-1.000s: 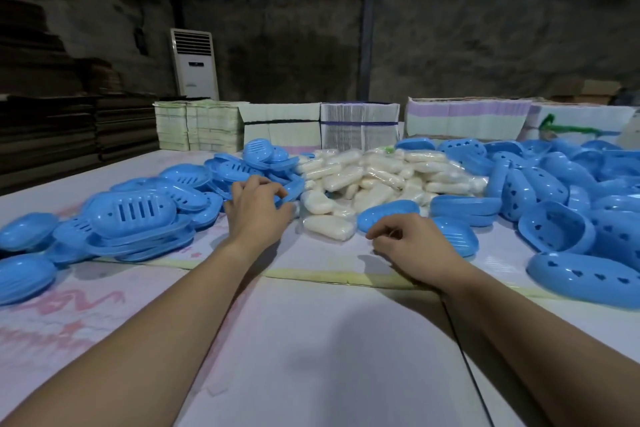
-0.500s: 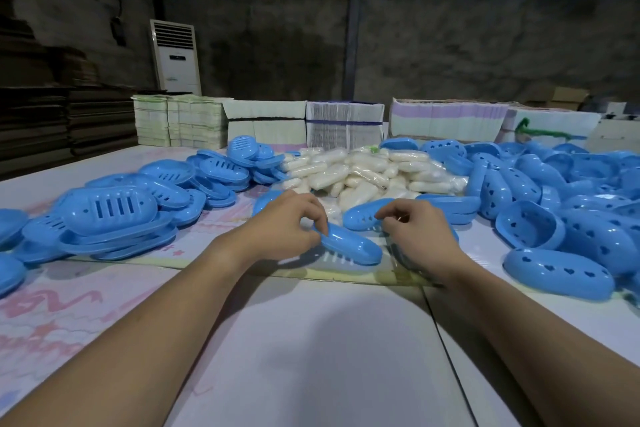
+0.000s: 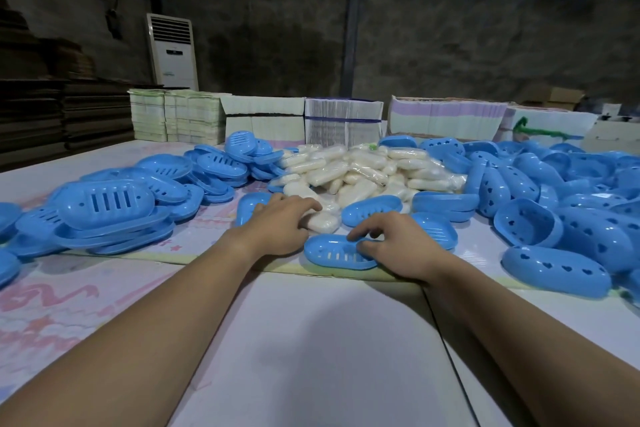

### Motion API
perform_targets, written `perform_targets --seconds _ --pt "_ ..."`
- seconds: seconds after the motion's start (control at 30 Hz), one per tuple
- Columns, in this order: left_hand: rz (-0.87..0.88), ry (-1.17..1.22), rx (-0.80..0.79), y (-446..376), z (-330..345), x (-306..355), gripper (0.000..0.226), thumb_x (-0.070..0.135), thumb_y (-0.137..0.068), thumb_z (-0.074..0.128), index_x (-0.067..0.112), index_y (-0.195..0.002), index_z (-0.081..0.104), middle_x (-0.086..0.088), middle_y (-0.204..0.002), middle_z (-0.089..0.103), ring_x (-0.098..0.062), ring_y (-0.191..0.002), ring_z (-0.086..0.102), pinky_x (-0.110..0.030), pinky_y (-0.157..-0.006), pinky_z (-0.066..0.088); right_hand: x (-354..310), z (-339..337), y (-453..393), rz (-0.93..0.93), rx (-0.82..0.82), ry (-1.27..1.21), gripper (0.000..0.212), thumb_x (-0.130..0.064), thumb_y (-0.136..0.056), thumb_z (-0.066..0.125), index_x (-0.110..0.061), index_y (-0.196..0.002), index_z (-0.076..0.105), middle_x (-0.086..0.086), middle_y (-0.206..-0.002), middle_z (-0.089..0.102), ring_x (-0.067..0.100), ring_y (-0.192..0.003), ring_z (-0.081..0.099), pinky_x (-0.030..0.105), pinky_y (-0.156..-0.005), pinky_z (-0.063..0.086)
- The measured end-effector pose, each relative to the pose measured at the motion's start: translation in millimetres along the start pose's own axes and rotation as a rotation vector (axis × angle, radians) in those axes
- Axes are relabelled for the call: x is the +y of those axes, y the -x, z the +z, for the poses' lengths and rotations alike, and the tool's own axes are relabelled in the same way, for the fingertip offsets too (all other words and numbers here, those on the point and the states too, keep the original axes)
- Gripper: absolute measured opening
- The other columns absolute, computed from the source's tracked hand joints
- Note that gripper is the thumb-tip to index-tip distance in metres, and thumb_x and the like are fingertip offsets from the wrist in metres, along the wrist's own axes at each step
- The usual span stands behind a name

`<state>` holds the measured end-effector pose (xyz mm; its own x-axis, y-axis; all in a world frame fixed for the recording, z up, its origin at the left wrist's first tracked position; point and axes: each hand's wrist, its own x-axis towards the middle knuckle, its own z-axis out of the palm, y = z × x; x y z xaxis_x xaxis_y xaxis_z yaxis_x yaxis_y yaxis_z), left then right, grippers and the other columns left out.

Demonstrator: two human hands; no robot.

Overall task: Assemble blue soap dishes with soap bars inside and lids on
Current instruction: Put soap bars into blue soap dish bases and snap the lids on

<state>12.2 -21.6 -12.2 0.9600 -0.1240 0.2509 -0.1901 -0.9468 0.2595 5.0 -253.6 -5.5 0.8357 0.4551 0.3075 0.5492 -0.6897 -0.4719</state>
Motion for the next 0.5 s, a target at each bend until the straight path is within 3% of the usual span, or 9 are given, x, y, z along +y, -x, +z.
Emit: perform_targets --seconds 0.17,0.33,0.5 --pt "-0.006 -0.126 -0.035 -8.9 -0.4 -4.0 0.068 0.055 -0.082 0.054 0.039 -0.147 0.041 0.004 -0.139 0.043 -0.026 -0.128 0.028 -0.047 -0.096 0.025 0.5 1.4 -1.2 -0.002 0.0 -0.043 0.02 -0.021 -0.085 0.066 -0.04 -0.088 0.071 -0.029 -0.083 0.059 -0.003 -0.089 0.056 0.007 -0.071 0.036" --pt "-0.013 -0.056 -0.088 -7.3 3.1 -4.4 0.055 0.051 -0.089 0.055 0.038 -0.141 0.042 0.001 -0.144 0.047 -0.024 -0.135 0.026 -0.051 -0.102 0.025 3.2 3.3 -2.7 0.01 0.045 -0.084 0.019 -0.021 -0.084 0.067 -0.039 -0.088 0.073 -0.036 -0.073 0.059 -0.014 -0.083 0.053 0.003 -0.066 0.036" --pt "-0.035 -0.107 -0.117 -4.1 -2.1 -4.5 0.054 0.062 -0.088 0.049 0.041 -0.138 0.045 0.0 -0.141 0.047 -0.03 -0.134 0.029 -0.055 -0.104 0.025 5.0 0.8 -1.8 0.029 0.079 -0.094 0.02 -0.021 -0.085 0.066 -0.038 -0.09 0.074 -0.026 -0.08 0.064 -0.007 -0.083 0.057 0.005 -0.066 0.039"
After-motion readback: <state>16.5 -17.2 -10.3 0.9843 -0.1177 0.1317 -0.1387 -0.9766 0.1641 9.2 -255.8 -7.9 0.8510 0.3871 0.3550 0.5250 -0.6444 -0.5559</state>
